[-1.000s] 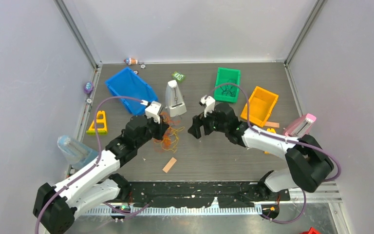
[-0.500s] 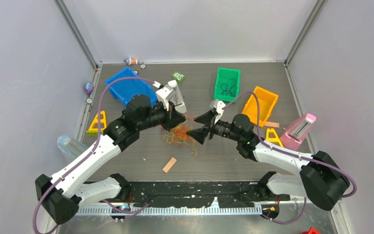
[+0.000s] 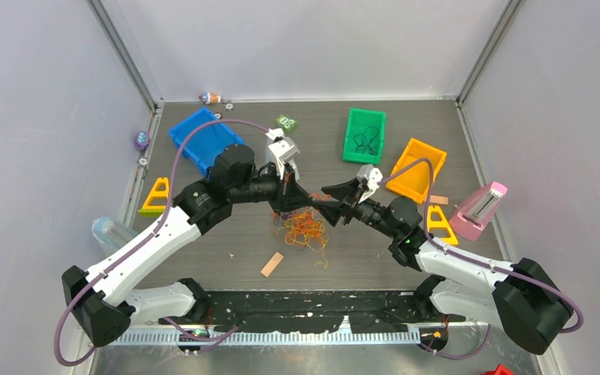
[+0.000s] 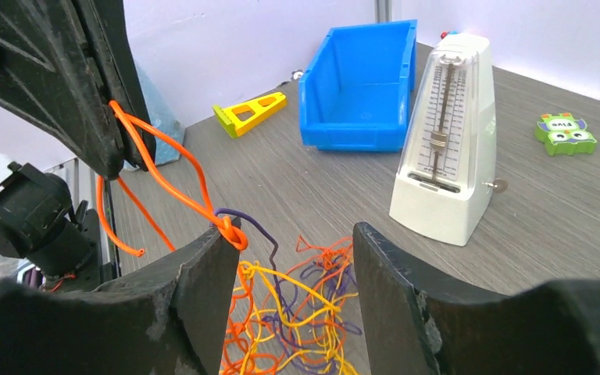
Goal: Untangle the cables
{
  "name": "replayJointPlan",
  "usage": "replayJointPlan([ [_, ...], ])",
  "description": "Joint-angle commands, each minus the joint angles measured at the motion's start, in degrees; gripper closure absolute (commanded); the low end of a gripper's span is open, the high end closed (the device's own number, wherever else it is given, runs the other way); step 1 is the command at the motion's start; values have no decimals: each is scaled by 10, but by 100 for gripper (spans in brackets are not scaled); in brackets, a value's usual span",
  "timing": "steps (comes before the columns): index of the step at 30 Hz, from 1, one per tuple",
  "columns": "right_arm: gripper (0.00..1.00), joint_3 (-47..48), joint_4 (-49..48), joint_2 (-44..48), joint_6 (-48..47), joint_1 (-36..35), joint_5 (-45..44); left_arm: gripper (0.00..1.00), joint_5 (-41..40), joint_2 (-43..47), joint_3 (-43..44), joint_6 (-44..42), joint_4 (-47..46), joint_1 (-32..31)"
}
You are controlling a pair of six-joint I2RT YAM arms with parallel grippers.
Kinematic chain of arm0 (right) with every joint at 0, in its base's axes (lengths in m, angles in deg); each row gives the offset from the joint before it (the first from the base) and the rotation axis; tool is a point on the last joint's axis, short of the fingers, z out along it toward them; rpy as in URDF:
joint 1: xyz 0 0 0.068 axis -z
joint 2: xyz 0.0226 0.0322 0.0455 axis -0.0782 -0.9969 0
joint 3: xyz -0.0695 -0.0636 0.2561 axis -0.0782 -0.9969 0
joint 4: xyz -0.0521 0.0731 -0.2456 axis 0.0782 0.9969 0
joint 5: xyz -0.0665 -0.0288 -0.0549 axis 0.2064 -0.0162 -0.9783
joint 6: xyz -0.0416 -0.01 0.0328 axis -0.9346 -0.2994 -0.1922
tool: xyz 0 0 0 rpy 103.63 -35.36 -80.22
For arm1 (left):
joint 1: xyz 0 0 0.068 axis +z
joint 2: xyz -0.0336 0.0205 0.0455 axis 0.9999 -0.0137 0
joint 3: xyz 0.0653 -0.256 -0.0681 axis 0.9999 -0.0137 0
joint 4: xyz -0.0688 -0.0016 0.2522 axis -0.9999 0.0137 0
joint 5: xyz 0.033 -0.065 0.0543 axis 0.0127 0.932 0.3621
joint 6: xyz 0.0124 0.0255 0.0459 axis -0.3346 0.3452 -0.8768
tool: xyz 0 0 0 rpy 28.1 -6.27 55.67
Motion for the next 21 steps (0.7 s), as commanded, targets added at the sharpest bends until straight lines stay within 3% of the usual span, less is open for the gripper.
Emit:
replayJointPlan([
  [1, 40, 15, -59, -21, 11, -3, 43, 100, 37, -3, 30, 16, -5, -5],
  [4, 45, 35, -70, -48, 29, -8, 71, 100, 37, -12, 31, 18, -10, -5],
  [6, 63, 43, -65, -65, 34, -10, 71, 100, 25, -10, 28, 22, -18, -5],
  [7, 78, 46, -59, -77, 38, -10, 61, 100, 15, -4, 24, 25, -29, -5],
  [9, 91, 52, -38, -90, 43, -11, 17, 100, -12, 10, 23, 23, -32, -5],
  [14, 95, 41, 24, -109, 87, 19, -119, 100, -168, 63, 53, -8, 38, -3],
  [17, 95, 39, 76, -118, 142, 73, -187, 100, -291, 106, 59, -23, 63, 0],
  [21, 95, 23, 113, -132, 207, 152, -180, 100, -407, 158, 39, -36, 58, 7],
])
